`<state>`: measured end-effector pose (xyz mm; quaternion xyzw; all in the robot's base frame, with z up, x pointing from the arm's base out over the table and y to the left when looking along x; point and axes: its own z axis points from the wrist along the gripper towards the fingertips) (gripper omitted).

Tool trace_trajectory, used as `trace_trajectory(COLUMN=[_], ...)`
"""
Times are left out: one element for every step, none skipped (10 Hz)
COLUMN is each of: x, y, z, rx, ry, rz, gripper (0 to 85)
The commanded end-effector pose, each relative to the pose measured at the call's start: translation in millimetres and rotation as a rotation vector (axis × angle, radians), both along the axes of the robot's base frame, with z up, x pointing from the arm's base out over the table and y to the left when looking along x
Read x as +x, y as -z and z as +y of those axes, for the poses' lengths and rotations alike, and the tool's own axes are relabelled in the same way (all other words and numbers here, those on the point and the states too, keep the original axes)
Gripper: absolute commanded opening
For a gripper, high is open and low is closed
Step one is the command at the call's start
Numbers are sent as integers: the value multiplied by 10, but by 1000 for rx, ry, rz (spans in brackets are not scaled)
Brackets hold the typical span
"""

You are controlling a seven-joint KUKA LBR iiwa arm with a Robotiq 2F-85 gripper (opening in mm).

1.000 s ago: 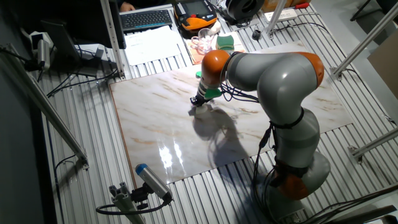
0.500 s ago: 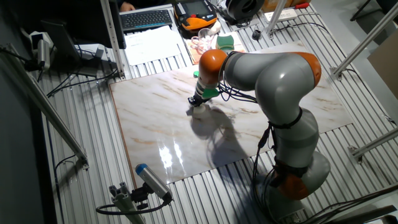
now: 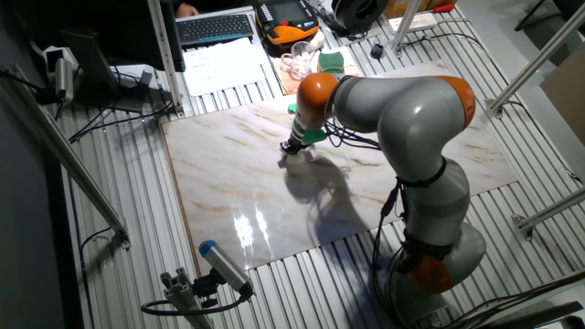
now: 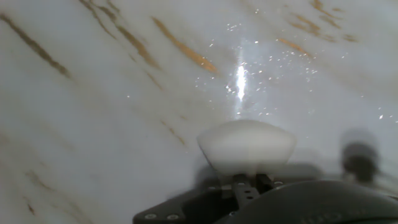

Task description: Clean the tabletop with a sponge

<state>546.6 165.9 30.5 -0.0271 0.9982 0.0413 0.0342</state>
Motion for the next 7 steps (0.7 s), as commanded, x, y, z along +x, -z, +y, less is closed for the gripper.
trace_trajectory(x=[17, 37, 57, 78, 99, 118, 143], y=[-24, -37, -25, -3, 17, 20, 20], z=[-39, -94, -140, -179, -223, -269, -321], rx=[-2, -1, -2, 1, 5, 8, 13], ry=[-9, -16, -24, -30, -37, -45, -53], rz=[-3, -4, -9, -14, -18, -20, -20], gripper=[0, 0, 0, 0, 0, 0, 0])
